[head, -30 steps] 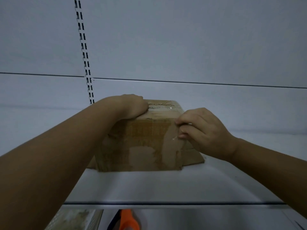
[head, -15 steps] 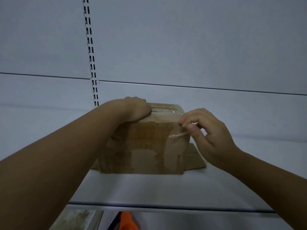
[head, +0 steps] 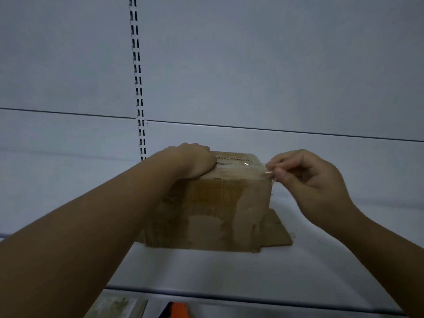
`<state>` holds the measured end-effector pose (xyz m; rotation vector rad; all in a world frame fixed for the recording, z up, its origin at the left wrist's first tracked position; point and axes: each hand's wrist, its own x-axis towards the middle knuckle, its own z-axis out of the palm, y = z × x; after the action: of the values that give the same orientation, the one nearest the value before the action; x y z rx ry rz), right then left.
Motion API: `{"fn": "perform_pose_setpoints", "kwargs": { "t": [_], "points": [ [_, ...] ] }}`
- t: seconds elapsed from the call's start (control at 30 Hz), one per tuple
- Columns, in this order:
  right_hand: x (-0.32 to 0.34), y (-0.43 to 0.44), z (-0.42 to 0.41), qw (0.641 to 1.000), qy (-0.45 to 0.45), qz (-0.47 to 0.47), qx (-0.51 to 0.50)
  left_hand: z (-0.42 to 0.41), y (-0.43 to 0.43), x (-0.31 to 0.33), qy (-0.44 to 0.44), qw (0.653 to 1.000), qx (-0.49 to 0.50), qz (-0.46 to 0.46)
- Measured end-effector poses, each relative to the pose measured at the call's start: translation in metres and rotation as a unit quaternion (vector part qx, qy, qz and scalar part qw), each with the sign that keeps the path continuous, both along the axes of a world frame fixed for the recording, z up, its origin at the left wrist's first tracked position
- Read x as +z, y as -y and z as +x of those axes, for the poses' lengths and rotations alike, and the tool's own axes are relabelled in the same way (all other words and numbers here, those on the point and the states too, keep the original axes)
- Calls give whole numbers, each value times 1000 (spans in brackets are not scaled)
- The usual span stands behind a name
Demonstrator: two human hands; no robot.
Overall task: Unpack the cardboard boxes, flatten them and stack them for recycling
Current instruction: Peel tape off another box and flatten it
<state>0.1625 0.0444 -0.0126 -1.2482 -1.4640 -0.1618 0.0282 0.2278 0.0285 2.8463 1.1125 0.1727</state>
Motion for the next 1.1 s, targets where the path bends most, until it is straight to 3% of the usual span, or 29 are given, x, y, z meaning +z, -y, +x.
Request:
{"fn": "perform_pose_setpoints", "kwargs": {
  "t": [0.1, 0.17, 0.3, 0.37, 0.43, 0.53, 0.73, 0.77, 0.8, 0.87, 0.9, 0.97, 1.0, 1.1],
  "points": [
    [1, -2, 12, 975, -217, 5, 49, 0, -2, -1, 17, 1000, -8, -3],
    [5, -7, 29, 934, -338, -19, 117, -1, -1, 0, 34, 999, -18, -6],
    [12, -11, 64, 811, -427, -127, 379, -3, -3, 2, 59, 995, -76, -42],
    [1, -18, 76, 765, -456, -128, 436, -2, -5, 5, 73, 987, -113, -86],
    [-11, -30, 80, 772, -488, -93, 397, 2, -8, 7, 87, 981, -131, -116],
    [-16, -39, 76, 815, -482, -53, 317, 7, -12, 12, 105, 975, -127, -149],
    [-4, -24, 85, 756, -488, -26, 435, 15, -22, 16, 137, 958, -133, -214],
    [-3, -23, 87, 778, -475, -2, 410, 18, -21, 16, 147, 953, -134, -229],
    [-3, -23, 88, 826, -435, 10, 358, 21, -21, 18, 154, 948, -137, -242],
    [-5, -28, 80, 934, -277, -16, 223, 28, -20, 21, 155, 946, -142, -248],
    [-8, -32, 73, 962, -195, -42, 184, 33, -19, 21, 153, 948, -145, -238],
    [-15, -38, 62, 976, -98, -81, 176, 43, -15, 19, 177, 951, -147, -206],
    [-17, -39, 60, 977, -95, -87, 170, 47, -12, 16, 210, 951, -141, -179],
    [-22, -41, 60, 978, -133, -73, 143, 48, -1, 11, 295, 947, -120, 37]
  ]
}}
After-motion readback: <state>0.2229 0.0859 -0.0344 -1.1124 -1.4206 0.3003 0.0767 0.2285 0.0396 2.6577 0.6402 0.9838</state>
